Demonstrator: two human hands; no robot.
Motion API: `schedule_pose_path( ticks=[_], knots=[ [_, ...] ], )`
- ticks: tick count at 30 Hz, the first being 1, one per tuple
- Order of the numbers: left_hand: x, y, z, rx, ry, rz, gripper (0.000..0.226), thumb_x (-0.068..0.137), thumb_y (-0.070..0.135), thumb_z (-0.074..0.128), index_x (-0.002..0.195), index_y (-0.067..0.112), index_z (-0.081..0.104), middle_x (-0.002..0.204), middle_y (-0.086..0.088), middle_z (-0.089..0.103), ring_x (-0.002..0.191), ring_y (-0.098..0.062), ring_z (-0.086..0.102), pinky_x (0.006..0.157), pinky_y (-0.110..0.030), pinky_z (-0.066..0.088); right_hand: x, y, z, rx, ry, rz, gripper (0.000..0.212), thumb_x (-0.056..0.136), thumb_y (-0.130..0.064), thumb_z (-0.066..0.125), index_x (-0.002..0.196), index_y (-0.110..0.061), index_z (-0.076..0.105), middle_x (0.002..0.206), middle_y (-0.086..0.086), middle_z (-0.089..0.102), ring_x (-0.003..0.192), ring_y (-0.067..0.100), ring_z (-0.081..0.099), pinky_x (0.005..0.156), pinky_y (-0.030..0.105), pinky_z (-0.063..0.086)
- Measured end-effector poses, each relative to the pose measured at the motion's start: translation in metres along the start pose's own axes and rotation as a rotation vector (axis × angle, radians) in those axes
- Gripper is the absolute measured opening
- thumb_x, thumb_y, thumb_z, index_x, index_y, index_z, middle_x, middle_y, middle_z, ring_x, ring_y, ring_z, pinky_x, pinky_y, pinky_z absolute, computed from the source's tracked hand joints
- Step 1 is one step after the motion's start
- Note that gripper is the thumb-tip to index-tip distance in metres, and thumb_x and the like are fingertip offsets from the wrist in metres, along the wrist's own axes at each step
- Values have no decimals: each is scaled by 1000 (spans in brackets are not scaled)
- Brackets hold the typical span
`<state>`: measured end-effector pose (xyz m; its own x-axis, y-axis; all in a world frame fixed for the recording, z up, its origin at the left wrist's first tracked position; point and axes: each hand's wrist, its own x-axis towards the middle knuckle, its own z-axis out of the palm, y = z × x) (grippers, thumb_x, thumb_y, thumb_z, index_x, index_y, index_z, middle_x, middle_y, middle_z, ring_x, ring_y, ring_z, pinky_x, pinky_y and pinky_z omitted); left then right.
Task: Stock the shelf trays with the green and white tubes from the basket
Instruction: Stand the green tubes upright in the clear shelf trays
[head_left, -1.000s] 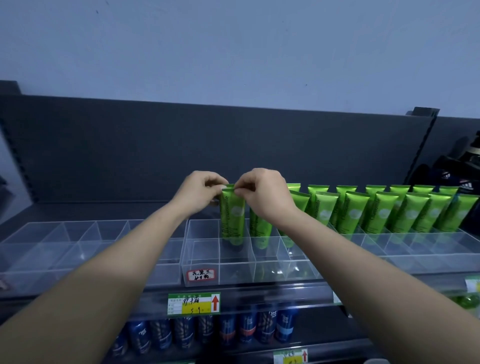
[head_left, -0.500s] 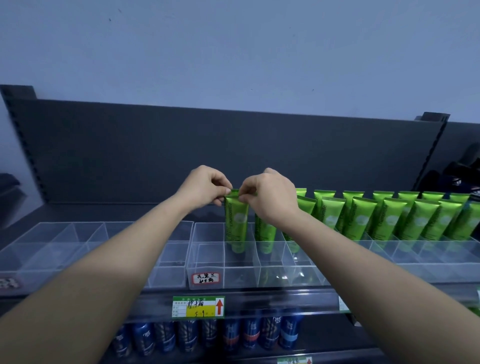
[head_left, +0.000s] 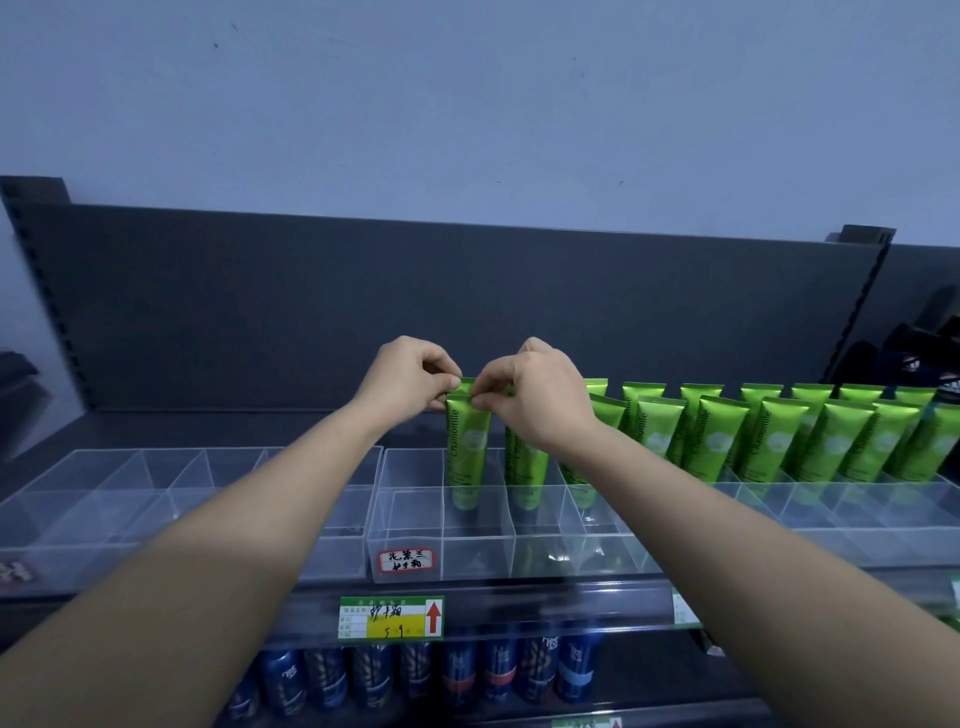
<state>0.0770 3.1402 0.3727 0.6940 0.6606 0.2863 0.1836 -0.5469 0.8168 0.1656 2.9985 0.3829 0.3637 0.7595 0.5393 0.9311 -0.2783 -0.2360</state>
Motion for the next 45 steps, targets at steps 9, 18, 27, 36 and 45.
schedule_pose_path(
  ticks=[9,18,27,36,45],
  knots=[
    [-5,1,-6,68,-30,34,7,85,3,66,81,6,70,69,-11,67,56,-15,60,57,-27,56,-4,3,4,28,19,-24,19,83,-32,71,101,-28,74,83,-11,67,96,17,48,84,32,40],
    [-18,8,-8,345,150,75,17,87,22,66,103,22,71,104,6,69,99,-12,62,91,-33,49,-16,13,-8,-60,17,-56,32,84,-40,68,114,-29,66,111,-5,65,111,19,47,90,34,37],
    [-67,60,33,720,268,271,33,93,21,55,126,16,60,135,-2,56,131,-21,43,106,-41,32,-73,54,-50,-148,-35,-79,55,84,-37,67,136,-25,50,140,0,49,129,23,40,102,35,35],
    [-141,104,135,834,134,296,48,92,26,57,137,13,48,146,-5,43,139,-23,32,111,-41,28,-168,126,-100,-233,-185,-68,67,84,-37,66,143,-22,38,144,2,43,132,26,37,103,38,33],
    [-190,109,232,898,-82,419,48,92,24,58,137,12,47,144,-6,42,138,-24,30,111,-40,25,-256,196,-112,-265,-360,129,66,84,-38,67,140,-19,38,138,6,45,125,29,42,100,39,36]
  ],
)
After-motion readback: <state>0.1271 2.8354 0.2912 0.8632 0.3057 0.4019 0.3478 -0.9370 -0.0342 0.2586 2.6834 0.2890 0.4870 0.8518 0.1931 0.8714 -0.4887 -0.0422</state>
